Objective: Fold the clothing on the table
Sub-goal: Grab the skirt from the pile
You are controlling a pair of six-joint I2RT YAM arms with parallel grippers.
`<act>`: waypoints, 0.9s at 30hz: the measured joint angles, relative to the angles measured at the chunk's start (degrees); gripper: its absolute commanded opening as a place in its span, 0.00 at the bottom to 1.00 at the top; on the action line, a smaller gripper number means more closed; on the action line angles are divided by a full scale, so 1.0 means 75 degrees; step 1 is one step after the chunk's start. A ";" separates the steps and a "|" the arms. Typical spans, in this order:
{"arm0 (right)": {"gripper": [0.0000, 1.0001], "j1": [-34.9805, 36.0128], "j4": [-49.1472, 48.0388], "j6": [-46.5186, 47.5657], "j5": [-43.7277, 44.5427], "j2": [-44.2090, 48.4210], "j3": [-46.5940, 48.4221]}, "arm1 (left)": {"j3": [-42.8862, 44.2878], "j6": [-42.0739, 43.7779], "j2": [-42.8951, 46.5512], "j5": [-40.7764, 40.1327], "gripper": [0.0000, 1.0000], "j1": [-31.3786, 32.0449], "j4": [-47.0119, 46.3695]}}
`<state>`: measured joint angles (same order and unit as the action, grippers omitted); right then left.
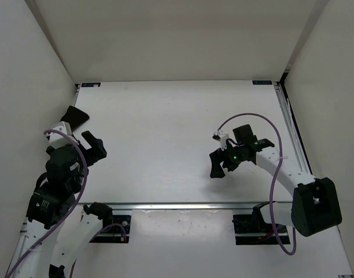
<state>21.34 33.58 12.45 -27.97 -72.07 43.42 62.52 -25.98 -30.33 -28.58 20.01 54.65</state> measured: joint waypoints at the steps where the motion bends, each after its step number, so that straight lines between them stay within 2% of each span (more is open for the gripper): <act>1: 1.00 -0.0003 -0.0023 0.0003 0.0009 0.0000 -0.0012 | -0.0026 0.0082 0.0058 0.0003 0.99 -0.0003 -0.0029; 4: 0.99 0.0000 -0.0111 0.0003 0.0067 0.0003 -0.0067 | -0.0085 0.0627 0.0385 -0.0047 0.99 -0.0207 -0.0414; 7: 0.99 0.0009 -0.0131 -0.0041 0.0143 0.0000 -0.0149 | 0.0143 0.1020 0.0434 -0.0947 0.98 -0.0379 -0.0527; 10: 0.99 -0.0009 -0.0119 -0.0067 0.0140 0.0000 -0.0149 | 0.0609 0.1614 -0.0647 -0.2355 0.99 -0.0356 -0.0828; 14: 1.00 -0.0035 -0.0102 -0.0082 0.0152 0.0102 -0.0149 | 0.0099 0.2538 -0.2903 -0.3372 0.99 -0.0711 -0.1874; 17: 0.99 -0.0047 -0.0102 -0.0087 0.0134 0.0440 -0.0157 | 0.0020 0.2605 -0.4765 -0.3121 0.99 -0.1183 -0.1915; 20: 0.99 -0.0047 -0.0146 -0.0082 0.0105 0.0921 -0.0236 | 0.0629 0.2154 -0.6408 -0.2127 0.99 -0.2145 -0.1571; 24: 0.99 -0.0020 -0.0157 -0.0017 0.0035 0.1355 -0.0501 | 0.0973 0.1408 -0.7600 -0.1139 0.99 -0.3640 -0.1580; 27: 0.99 0.0009 -0.0160 0.0029 -0.0041 0.1478 -0.0764 | 0.0629 0.1166 -0.8038 -0.1102 0.98 -0.4135 -0.1722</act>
<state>21.41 32.38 12.67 -28.27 -60.99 37.69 67.24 -17.23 -90.61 -36.84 -11.00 41.74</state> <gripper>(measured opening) 0.994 0.981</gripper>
